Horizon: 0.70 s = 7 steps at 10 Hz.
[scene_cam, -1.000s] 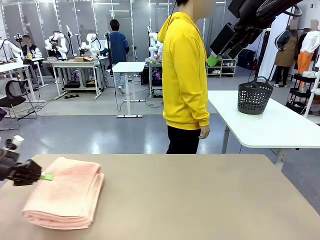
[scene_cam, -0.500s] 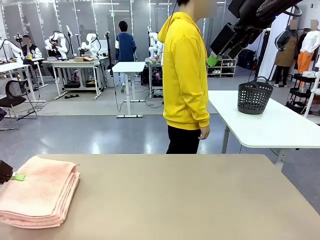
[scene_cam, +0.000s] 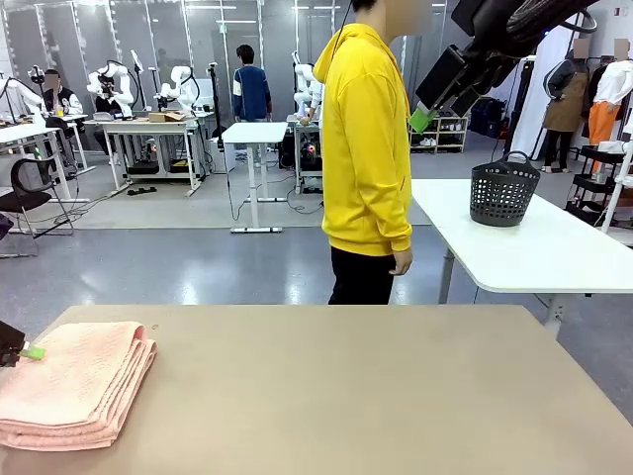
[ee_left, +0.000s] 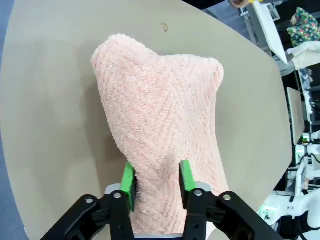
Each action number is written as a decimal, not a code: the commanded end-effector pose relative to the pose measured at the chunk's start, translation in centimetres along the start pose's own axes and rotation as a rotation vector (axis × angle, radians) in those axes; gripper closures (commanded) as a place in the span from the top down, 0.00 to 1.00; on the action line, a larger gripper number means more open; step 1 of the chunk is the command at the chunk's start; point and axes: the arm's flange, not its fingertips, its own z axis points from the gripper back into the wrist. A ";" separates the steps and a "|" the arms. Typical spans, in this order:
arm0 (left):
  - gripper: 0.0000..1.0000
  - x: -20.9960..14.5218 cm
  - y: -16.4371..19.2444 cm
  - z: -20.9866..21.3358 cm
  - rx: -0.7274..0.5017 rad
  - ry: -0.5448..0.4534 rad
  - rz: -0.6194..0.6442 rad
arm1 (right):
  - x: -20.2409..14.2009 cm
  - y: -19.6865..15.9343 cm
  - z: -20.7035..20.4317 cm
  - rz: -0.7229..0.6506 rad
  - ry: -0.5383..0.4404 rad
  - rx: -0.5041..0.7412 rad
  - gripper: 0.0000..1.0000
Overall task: Fold the towel.
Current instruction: Pick up the 100 cm Hotel Towel and place it on the left side of the table.
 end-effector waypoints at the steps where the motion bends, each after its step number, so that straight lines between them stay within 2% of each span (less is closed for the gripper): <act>1: 0.97 -0.1 -1.1 0.9 0.077 0.006 -0.042 | 0.0 0.1 0.0 -0.006 0.010 -0.005 1.00; 2: 1.00 -0.3 -2.0 1.5 0.152 0.019 -0.085 | 0.0 0.1 0.0 -0.006 0.010 -0.005 1.00; 4: 1.00 -0.4 -3.9 1.9 0.175 0.022 -0.117 | 0.0 0.1 0.0 -0.006 0.010 -0.005 1.00; 5: 0.94 -0.6 -4.9 1.8 0.182 0.026 -0.127 | 0.0 0.1 0.0 -0.006 0.010 -0.005 1.00; 6: 1.00 -0.9 -5.9 1.7 0.184 0.017 -0.132 | 0.0 0.1 0.0 -0.006 0.010 -0.005 1.00; 7: 1.00 -1.3 -6.6 1.4 0.179 0.007 -0.128 | 0.0 0.1 0.0 -0.006 0.010 -0.005 1.00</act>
